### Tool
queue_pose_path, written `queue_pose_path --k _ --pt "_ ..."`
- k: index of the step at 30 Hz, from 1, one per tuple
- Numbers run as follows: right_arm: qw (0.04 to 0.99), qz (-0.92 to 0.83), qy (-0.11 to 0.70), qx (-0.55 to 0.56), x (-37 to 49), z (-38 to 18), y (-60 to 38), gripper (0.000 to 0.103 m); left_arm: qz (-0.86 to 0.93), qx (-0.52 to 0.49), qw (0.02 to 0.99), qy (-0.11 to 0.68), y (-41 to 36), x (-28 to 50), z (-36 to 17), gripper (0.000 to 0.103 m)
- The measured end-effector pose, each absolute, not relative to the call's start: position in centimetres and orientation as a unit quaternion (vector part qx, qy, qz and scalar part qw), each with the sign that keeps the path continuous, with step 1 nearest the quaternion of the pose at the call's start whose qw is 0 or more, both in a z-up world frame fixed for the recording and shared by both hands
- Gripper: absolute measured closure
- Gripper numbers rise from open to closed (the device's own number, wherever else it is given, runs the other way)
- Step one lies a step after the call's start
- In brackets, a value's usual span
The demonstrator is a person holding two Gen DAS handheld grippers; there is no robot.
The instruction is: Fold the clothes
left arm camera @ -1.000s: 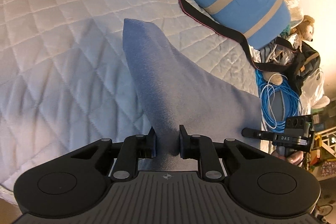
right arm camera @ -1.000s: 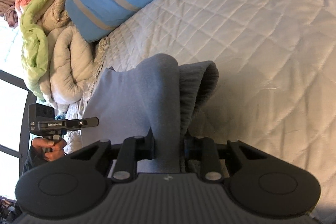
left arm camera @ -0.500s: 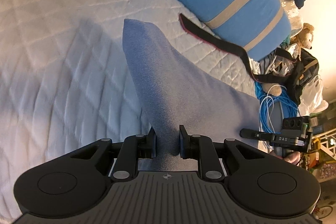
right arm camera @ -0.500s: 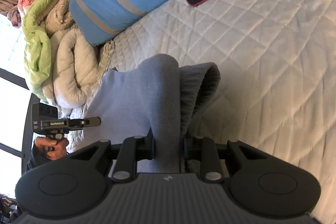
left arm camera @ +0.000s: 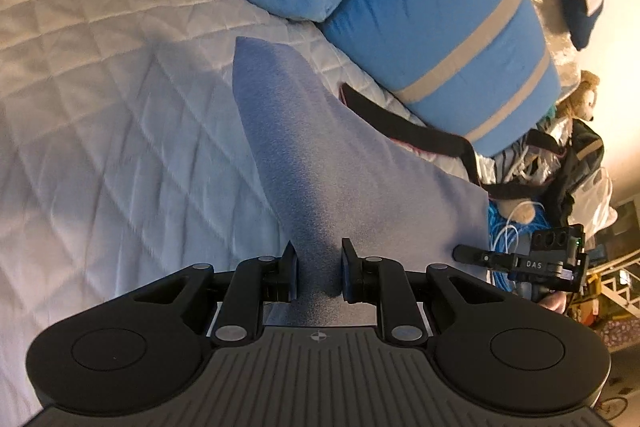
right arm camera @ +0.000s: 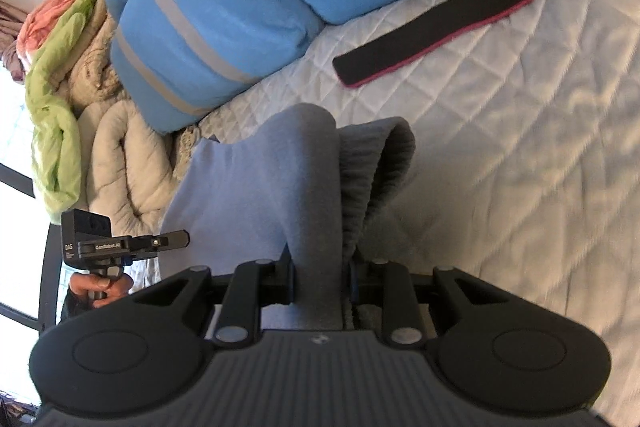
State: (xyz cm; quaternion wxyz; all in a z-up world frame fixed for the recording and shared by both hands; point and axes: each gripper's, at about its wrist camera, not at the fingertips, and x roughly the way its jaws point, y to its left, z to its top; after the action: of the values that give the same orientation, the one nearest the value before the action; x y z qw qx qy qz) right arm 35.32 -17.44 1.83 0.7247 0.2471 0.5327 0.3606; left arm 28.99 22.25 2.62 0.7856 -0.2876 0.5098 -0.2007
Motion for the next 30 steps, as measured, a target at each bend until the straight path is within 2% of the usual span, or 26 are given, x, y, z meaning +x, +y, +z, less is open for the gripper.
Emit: queue_pose_path --k 9,12,13,14,15,16,17,18,23,30 --pt "0.728 0.349 0.537 0.244 40.2 1.3 -16.1 0.078 -0.180 -0.277 0.788 0.519 22.3 34.3 1.6 0.085" --pt "0.718 0.336 0.553 0.256 41.4 -0.3 -16.1 0.076 -0.171 -0.285 0.776 0.536 22.5 35.5 -0.1 0.081" --pt "0.714 0.331 0.558 0.262 41.8 -1.1 -16.2 0.068 -0.165 -0.289 0.773 0.539 22.8 35.8 -0.5 0.077" --pt "0.716 0.321 0.559 0.267 41.9 -1.7 -16.4 0.047 -0.161 -0.292 0.772 0.541 23.0 35.9 -1.0 0.071" --pt "0.718 0.311 0.560 0.272 42.0 -2.2 -16.7 0.038 -0.160 -0.293 0.773 0.540 23.4 35.7 -1.3 0.066" --pt "0.721 0.301 0.560 0.276 42.1 -2.7 -17.0 0.030 -0.159 -0.294 0.773 0.539 23.7 35.6 -1.6 0.055" --pt "0.716 0.308 0.556 0.289 41.9 -3.0 -17.4 0.028 -0.158 -0.297 0.773 0.537 24.1 35.5 -1.9 0.048" --pt "0.711 0.314 0.553 0.300 41.6 -3.2 -17.8 0.026 -0.159 -0.307 0.773 0.533 24.5 35.3 -2.2 0.046" --pt "0.697 0.344 0.548 0.309 39.7 -3.4 -18.5 0.020 -0.164 -0.375 0.753 0.516 26.4 33.2 -3.7 0.046" --pt "0.693 0.358 0.545 0.305 36.6 -3.2 -19.3 0.019 -0.183 -0.396 0.750 0.498 26.4 30.2 -4.8 0.045"
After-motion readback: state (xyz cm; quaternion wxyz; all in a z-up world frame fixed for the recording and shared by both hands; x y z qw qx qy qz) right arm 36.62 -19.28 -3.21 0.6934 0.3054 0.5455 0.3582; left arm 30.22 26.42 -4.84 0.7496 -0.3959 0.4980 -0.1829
